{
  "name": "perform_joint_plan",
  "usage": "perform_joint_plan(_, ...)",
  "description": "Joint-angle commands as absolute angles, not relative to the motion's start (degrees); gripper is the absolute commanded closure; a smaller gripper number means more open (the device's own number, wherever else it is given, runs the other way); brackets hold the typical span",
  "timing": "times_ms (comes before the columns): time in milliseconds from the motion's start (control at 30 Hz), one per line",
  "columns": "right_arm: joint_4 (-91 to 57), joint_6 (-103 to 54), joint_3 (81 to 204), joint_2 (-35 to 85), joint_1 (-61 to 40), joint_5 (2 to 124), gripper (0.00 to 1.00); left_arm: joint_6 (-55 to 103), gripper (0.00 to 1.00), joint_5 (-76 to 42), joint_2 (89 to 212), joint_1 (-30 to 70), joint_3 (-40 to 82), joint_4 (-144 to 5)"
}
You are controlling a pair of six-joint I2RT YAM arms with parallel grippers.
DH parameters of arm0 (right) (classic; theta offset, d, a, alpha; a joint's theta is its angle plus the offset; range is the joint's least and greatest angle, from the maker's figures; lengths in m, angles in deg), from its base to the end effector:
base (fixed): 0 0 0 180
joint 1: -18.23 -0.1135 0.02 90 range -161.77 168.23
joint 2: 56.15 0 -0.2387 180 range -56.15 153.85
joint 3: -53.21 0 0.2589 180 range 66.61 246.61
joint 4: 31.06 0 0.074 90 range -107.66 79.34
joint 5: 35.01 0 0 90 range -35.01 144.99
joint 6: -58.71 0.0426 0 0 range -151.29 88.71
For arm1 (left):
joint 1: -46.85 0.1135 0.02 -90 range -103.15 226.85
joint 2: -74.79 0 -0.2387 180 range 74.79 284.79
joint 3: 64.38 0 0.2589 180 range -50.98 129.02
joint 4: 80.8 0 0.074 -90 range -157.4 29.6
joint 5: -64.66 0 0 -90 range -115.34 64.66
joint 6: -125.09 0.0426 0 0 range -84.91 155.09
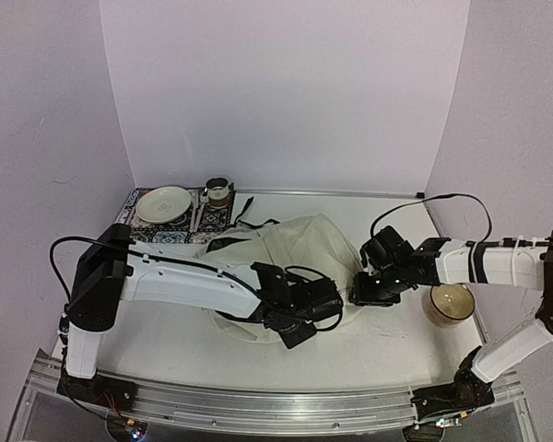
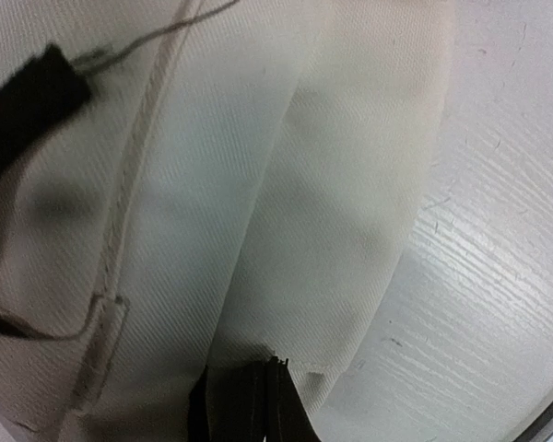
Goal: Pack the student bag
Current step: Hold the student bag at the center of the board, then zip the largest pocket of the bag in the student bag.
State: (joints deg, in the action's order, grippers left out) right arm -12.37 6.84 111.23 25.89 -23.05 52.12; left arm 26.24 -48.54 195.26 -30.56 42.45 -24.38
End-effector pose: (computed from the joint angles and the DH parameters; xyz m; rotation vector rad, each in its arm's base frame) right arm 0.2337 0.2023 0.1655 -0.0397 2.4031 0.6259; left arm 0.1104 -0.4172 0.1518 1.3946 2.2134 0.0775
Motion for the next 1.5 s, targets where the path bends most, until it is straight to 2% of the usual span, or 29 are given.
perform_joint_plan(0, -11.41, 6.0, 112.56, 27.15, -21.8, 51.68, 0.74, 23.73, 1.0, -49.25, 188.86, -31.01, 39.37, -23.81)
perform_joint_plan(133, -11.37, 5.54, 112.73, 27.0, -20.82, 51.41, 0.97, 22.07, 1.0, -49.19, 185.98, -30.96, 36.51, -23.76)
perform_joint_plan(167, -11.34, 5.46, 112.68, 26.88, -20.49, 51.3, 1.0, 21.6, 1.0, -49.23, 185.19, -30.97, 35.88, -23.73)
perform_joint_plan(967, -9.09, 1.26, 112.17, 25.44, -5.26, 52.76, 1.0, 2.98, 1.0, -52.71, 161.01, -30.9, 13.24, -15.81)
perform_joint_plan(1167, -9.32, -2.06, 113.63, 25.99, -4.1, 55.11, 1.0, -0.16, 1.0, -54.97, 156.93, -30.06, 12.04, -15.75)
perform_joint_plan(1200, -9.73, -3.23, 113.86, 25.69, -4.14, 57.78, 0.99, 0.08, 1.0, -54.75, 157.42, -30.09, 13.2, -16.57)
perform_joint_plan(1333, -10.34, -7.61, 114.39, 21.33, -7.15, 61.35, 0.73, 3.25, 1.0, -52.93, 158.94, -30.22, 17.44, -22.75)
perform_joint_plan(1467, -9.81, -11.75, 114.25, 15.17, -11.66, 61.04, 0.55, 6.47, 1.0, -51.98, 157.57, -30.2, 20.5, -27.85)
